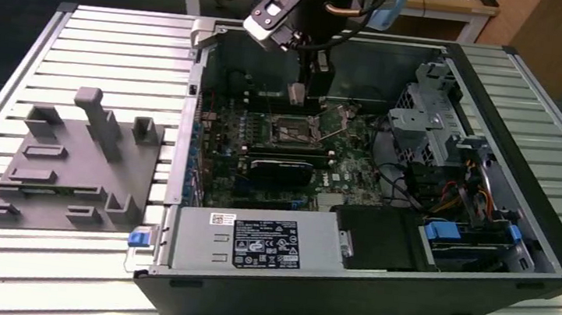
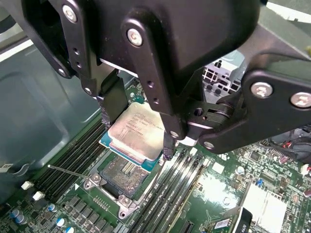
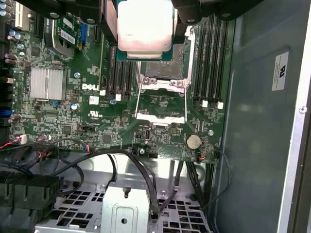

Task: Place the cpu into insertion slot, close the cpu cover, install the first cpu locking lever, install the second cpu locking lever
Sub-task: 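Place the cpu into insertion slot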

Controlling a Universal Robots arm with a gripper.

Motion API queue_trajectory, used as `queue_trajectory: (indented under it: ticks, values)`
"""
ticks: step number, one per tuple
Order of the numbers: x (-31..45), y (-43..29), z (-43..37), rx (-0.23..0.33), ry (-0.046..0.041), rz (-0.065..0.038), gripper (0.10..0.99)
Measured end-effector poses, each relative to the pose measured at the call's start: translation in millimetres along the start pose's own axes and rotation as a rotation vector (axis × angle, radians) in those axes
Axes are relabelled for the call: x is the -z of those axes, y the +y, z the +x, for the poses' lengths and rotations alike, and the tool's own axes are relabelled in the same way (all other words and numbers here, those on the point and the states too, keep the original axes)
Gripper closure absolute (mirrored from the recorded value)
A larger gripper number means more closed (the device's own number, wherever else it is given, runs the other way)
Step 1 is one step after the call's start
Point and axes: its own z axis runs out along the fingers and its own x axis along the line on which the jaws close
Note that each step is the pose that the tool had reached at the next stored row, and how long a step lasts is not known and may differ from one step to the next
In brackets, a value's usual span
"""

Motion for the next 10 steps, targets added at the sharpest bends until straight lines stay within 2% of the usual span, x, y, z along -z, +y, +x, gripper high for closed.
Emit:
queue_trajectory:
  ticks: [10]
  values:
    - [-7.1,-0.5,0.4,0.000,0.0001,0.000,0.549]
